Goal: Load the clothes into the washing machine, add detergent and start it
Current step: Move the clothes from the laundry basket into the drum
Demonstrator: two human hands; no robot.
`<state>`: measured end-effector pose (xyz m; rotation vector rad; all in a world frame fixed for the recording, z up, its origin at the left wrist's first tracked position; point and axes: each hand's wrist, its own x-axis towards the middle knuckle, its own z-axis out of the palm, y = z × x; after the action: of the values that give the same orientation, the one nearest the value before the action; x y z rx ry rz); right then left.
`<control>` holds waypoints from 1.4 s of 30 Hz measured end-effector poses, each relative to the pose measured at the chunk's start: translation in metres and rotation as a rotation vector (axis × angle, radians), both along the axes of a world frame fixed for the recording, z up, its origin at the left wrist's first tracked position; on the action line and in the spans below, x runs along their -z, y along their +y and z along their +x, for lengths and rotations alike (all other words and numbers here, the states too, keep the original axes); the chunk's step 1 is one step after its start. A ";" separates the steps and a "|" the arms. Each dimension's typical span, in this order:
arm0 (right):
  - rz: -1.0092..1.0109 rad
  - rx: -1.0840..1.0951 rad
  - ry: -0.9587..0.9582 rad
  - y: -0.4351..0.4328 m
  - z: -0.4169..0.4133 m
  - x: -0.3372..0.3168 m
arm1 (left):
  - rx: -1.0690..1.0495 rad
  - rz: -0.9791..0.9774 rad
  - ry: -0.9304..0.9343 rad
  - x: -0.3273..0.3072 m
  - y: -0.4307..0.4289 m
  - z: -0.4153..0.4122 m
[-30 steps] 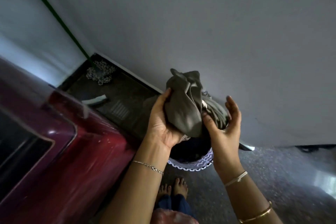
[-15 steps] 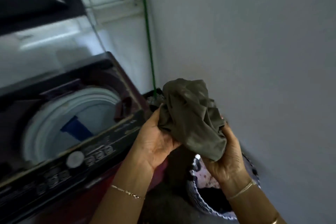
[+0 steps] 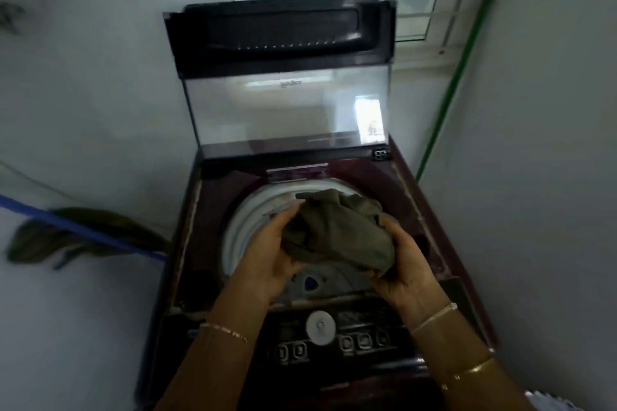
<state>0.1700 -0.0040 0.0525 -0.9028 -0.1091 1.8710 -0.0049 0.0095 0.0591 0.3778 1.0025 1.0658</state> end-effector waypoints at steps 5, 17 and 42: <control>-0.212 -0.051 -0.184 0.077 -0.040 0.056 | 0.049 -0.246 0.166 0.066 0.074 -0.043; -0.554 -0.164 -0.558 0.161 -0.059 0.160 | 0.166 -0.632 0.413 0.182 0.152 -0.039; -0.020 0.545 -0.226 -0.084 0.204 0.008 | 0.551 0.273 0.288 0.013 -0.034 0.256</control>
<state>0.3743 -0.0878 0.0449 -1.0343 0.0195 1.2663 0.2512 -0.0245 0.0465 0.9918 0.9264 0.6521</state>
